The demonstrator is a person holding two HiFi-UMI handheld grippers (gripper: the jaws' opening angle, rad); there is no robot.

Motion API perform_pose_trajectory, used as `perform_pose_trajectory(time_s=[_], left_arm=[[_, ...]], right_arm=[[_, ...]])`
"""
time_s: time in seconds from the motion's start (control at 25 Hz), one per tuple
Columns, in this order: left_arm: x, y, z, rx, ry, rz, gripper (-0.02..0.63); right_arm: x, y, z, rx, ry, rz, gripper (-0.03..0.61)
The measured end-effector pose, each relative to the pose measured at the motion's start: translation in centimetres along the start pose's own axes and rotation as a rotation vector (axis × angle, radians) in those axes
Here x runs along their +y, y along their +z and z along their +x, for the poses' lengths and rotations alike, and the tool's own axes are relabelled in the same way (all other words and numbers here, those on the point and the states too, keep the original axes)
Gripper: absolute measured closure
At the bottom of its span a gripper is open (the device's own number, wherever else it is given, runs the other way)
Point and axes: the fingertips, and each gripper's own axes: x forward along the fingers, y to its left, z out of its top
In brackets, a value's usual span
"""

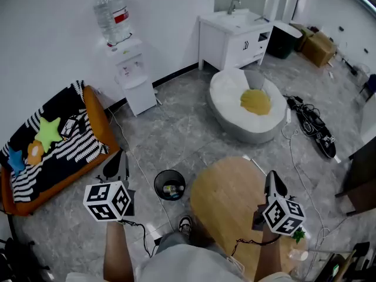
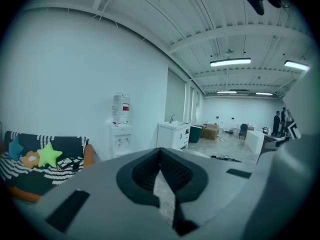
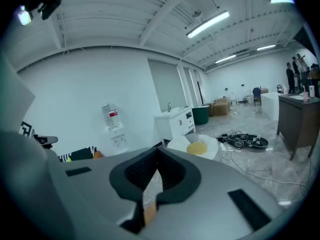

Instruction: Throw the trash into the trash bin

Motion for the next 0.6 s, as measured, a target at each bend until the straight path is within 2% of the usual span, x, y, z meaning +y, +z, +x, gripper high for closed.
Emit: perform_pose_trajectory(time_s=[0.2,0.44,0.6], left_arm=[[-0.8,0.1,-0.7,-0.013,0.001,-0.007,0.618],[-0.7,0.3,-0.8,-0.026,0.018,-0.017,0.618],[-0.5,0.4,-0.9,-0.025,0.022,-0.011,0.618]], right_arm=[[0.4,0.7,-0.7,-0.012,-0.021,-0.106,0.578],[1.2,1.8,-0.7,-0.034,-0.017,-0.150,0.578],[1.1,1.9,-0.9,-0.039,-0.011,-0.141,0.578]])
